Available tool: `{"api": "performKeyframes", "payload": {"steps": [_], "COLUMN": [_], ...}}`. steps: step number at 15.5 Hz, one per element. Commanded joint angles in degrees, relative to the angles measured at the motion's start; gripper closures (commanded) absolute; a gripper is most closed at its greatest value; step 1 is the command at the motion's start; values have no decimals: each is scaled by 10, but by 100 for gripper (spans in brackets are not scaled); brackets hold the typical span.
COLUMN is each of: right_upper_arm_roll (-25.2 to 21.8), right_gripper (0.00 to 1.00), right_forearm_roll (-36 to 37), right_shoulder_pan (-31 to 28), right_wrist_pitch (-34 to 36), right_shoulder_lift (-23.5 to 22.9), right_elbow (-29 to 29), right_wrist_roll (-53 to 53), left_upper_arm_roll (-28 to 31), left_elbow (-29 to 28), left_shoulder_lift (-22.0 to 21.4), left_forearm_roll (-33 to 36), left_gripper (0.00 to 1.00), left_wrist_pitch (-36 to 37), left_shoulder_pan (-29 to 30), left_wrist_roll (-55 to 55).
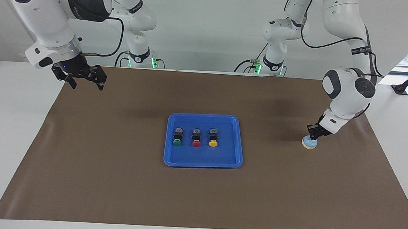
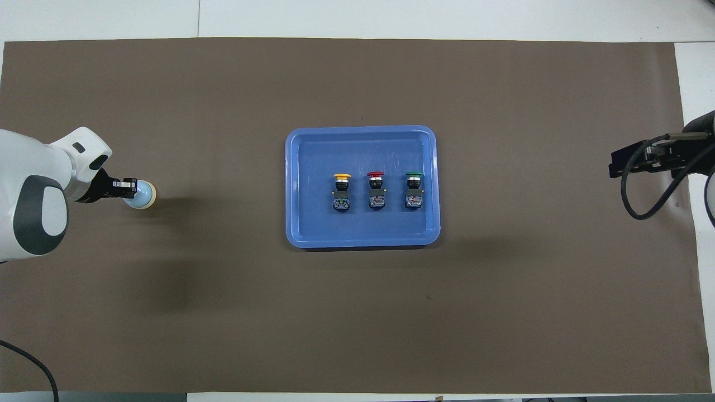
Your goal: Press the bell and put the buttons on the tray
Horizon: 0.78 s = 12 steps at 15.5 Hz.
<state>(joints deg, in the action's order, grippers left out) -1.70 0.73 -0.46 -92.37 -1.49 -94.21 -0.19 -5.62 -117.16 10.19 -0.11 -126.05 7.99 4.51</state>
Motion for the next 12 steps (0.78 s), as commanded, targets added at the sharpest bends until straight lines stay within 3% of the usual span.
{"api": "performKeyframes", "payload": {"steps": [1, 7, 10, 12], "right_upper_arm_roll": [6, 6, 6, 6], "right_gripper": [0, 0, 0, 0], "right_forearm_roll": [-2, -2, -2, -2], "right_shoulder_pan": [-7, -7, -7, -7], "right_wrist_pitch": [7, 7, 7, 7], "right_shoulder_lift": [10, 10, 10, 10], "right_elbow": [-6, -6, -6, -6], "right_wrist_roll": [-5, -5, -5, -5], "left_upper_arm_roll": [4, 3, 1, 1], "left_elbow": [35, 106, 102, 109], "left_shoulder_lift": [-18, -54, -120, -141], "left_forearm_roll": [3, 3, 2, 2], "left_gripper": [0, 0, 0, 0], "left_wrist_pitch": [70, 240, 273, 279], "left_shoulder_pan": [-1, -10, -14, -14], "left_wrist_roll": [3, 3, 1, 2]}}
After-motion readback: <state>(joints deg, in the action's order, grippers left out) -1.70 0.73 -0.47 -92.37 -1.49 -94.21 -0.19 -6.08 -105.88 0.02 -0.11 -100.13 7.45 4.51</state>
